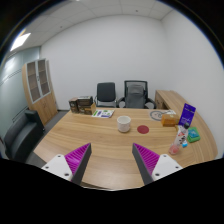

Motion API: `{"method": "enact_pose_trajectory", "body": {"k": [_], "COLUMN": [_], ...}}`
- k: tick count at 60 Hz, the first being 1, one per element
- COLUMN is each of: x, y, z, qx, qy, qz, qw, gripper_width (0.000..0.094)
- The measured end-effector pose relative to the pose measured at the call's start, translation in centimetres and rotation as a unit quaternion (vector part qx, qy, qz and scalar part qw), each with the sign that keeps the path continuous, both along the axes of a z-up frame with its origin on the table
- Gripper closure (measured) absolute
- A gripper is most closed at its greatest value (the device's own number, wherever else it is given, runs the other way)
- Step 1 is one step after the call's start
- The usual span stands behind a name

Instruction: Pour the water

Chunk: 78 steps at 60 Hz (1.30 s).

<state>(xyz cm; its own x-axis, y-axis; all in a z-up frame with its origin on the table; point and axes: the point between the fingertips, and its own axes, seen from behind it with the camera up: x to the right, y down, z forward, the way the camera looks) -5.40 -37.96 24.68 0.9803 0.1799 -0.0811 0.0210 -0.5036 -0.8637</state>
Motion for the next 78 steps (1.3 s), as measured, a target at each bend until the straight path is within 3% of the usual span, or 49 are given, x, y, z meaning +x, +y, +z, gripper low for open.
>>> {"method": "enact_pose_trajectory", "body": {"k": [8,12,30,40,50,53,59,64,69,78], "x": [3.9,9.2,26.3,31.7,34.0,34.2,34.9,35.0,34.9,34.6], "y": [-0.4,-0.8,4.1,10.8,16.6,17.8,18.7,18.9,19.3,20.0], "z": [-2.3,-4.9,-12.1,-14.2,-16.7,-17.6,-18.4,-18.3,-18.2,-14.9], "qx": [-0.008,-0.012,-0.002,0.039,0.063,0.065,0.067,0.071,0.069,0.075], "qy": [-0.013,-0.019,-0.053,-0.057,-0.065,-0.068,-0.081,-0.076,-0.078,-0.131], "qz": [-0.034,-0.05,-0.17,-0.204,-0.215,-0.214,-0.226,-0.234,-0.233,-0.232], "qw": [0.999,0.998,0.984,0.976,0.973,0.972,0.968,0.967,0.967,0.961], "gripper_width": [0.0079,0.0082,0.0081,0.0081,0.0099,0.0145,0.0418,0.046,0.0563,0.0598]}}
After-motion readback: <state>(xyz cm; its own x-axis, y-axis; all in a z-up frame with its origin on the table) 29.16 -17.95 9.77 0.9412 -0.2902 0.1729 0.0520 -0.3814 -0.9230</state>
